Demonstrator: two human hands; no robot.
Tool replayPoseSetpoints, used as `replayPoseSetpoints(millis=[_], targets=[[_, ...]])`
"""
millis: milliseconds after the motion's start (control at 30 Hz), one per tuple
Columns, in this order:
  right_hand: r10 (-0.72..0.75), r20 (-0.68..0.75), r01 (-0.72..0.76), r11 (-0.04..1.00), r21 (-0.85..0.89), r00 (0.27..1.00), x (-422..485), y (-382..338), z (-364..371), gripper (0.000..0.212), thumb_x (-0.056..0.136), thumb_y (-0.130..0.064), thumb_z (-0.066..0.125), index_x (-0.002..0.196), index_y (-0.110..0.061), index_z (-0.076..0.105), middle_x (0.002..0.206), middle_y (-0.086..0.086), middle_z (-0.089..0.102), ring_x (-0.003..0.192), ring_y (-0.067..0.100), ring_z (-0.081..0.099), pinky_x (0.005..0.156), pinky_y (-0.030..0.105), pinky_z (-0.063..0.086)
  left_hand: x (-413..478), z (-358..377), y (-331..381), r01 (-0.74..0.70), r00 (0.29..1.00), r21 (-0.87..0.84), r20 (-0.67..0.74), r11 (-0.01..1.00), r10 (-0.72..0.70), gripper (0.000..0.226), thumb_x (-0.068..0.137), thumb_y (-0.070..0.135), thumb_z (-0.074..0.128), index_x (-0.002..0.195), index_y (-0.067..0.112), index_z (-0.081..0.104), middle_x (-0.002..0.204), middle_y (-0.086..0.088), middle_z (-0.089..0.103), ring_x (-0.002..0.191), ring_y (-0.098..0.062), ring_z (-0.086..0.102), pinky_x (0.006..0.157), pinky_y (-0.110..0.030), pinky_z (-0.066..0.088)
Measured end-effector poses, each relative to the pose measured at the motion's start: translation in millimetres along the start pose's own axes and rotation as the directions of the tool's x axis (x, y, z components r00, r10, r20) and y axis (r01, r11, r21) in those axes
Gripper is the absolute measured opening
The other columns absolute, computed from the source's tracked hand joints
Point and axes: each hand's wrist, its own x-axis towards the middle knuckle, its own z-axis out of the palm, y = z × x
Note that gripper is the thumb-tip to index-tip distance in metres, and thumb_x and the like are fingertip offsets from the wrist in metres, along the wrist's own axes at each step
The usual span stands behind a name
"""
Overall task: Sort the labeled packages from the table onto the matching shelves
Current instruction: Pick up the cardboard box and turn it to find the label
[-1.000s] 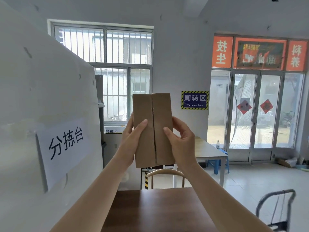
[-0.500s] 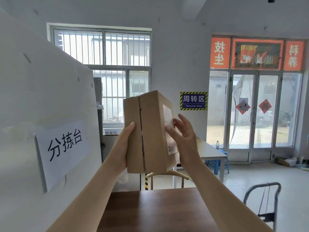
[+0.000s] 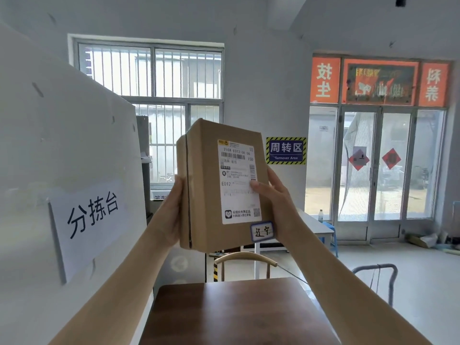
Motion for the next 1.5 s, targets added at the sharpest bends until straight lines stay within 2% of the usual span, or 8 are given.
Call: replayPoseSetpoints(millis=[100, 267, 400, 567, 667, 800, 1000, 1500], targets=[[-0.007, -0.032, 0.008, 0.999, 0.052, 0.999, -4.2, 2.1, -4.0, 0.046, 0.079, -0.015, 0.064, 0.119, -0.038, 0.058, 0.109, 0.0, 0.074, 0.091, 0.026, 0.074, 0.066, 0.038, 0.063, 0.9, -0.9, 2.5, -0.077, 0.991, 0.196, -0.089, 0.978, 0.096, 0.052, 0.096, 0.045, 0.043, 0.137, 0.013, 0.049, 0.13, -0.024, 0.057, 0.116, -0.043, 0.059, 0.09, -0.054, 0.053], [0.004, -0.089, 0.006, 0.993, 0.115, 0.996, -13.1, 4.2, -6.5, 0.055, 0.082, -0.01, 0.066, 0.13, -0.033, 0.053, 0.111, 0.003, 0.073, 0.092, 0.027, 0.074, 0.063, 0.037, 0.062, -8.6, 27.9, 10.0, -0.203, 0.842, 0.525, -0.337, 0.826, 0.422, 0.049, 0.089, 0.031, 0.062, 0.137, 0.029, 0.05, 0.134, -0.001, 0.059, 0.118, -0.018, 0.058, 0.099, -0.04, 0.047], [-0.017, -0.087, 0.025, 0.995, 0.1, 0.996, -15.9, 2.5, -4.9, 0.047, 0.085, -0.006, 0.061, 0.123, -0.034, 0.056, 0.105, -0.001, 0.075, 0.089, 0.024, 0.074, 0.064, 0.037, 0.063, -17.5, 41.0, 12.7, -0.292, 0.743, 0.746, -0.218, 0.599, 0.633, 0.027, 0.091, 0.009, 0.061, 0.117, 0.013, 0.067, 0.115, -0.003, 0.068, 0.108, -0.015, 0.064, 0.091, -0.039, 0.055], [-0.05, -0.107, 0.053, 0.998, 0.032, 0.993, -12.0, -5.7, 0.3, 0.052, 0.086, -0.004, 0.063, 0.125, -0.036, 0.052, 0.12, 0.006, 0.068, 0.097, 0.028, 0.072, 0.065, 0.036, 0.062, -33.1, 59.2, 16.1, -0.395, 0.84, 0.581, -0.085, 0.712, 0.536, 0.038, 0.1, 0.009, 0.039, 0.132, 0.026, 0.049, 0.102, 0.021, 0.073, 0.1, -0.001, 0.068, 0.076, -0.018, 0.056], [-0.094, -0.098, 0.089, 0.995, -0.048, 0.991, -9.5, -10.6, 3.0, 0.055, 0.085, -0.005, 0.065, 0.125, -0.04, 0.049, 0.119, 0.004, 0.068, 0.096, 0.028, 0.073, 0.065, 0.035, 0.062, -37.3, 59.6, 16.3, -0.402, 0.884, 0.544, 0.022, 0.737, 0.467, 0.053, 0.097, 0.022, 0.043, 0.148, 0.021, 0.03, 0.129, 0.003, 0.062, 0.114, -0.016, 0.064, 0.076, -0.025, 0.057], [-0.13, -0.093, 0.118, 0.985, -0.125, 0.987, -10.8, -12.9, 5.8, 0.054, 0.084, -0.009, 0.068, 0.119, -0.046, 0.049, 0.113, -0.001, 0.069, 0.094, 0.025, 0.074, 0.066, 0.033, 0.061, -37.7, 62.2, 17.9, -0.374, 0.907, 0.549, 0.048, 0.748, 0.419, 0.066, 0.093, 0.021, 0.052, 0.15, 0.031, 0.02, 0.133, 0.005, 0.056, 0.111, -0.009, 0.065, 0.069, -0.024, 0.058], [-0.121, -0.141, 0.094, 0.978, -0.184, 0.983, -22.5, -3.2, 10.4, 0.058, 0.067, -0.032, 0.076, 0.117, -0.051, 0.052, 0.114, -0.004, 0.069, 0.101, 0.027, 0.071, 0.075, 0.042, 0.061, -49.1, 55.7, -0.3, -0.357, 0.9, 0.517, -0.034, 0.778, 0.436, 0.057, 0.095, 0.017, 0.052, 0.134, 0.051, 0.028, 0.138, -0.006, 0.052, 0.102, -0.013, 0.069, 0.065, -0.024, 0.058], [-0.189, -0.297, 0.068, 0.925, -0.374, 0.936, -58.9, 8.8, 20.5, 0.06, 0.07, -0.036, 0.074, 0.121, -0.055, 0.047, 0.126, 0.001, 0.06, 0.114, 0.029, 0.063, 0.079, 0.048, 0.061, -57.9, 48.1, -15.8, -0.384, 0.905, 0.417, -0.008, 0.824, 0.426, 0.055, 0.077, 0.04, 0.057, 0.121, 0.07, 0.042, 0.142, -0.008, 0.049, 0.114, -0.028, 0.063, 0.07, -0.032, 0.06]])
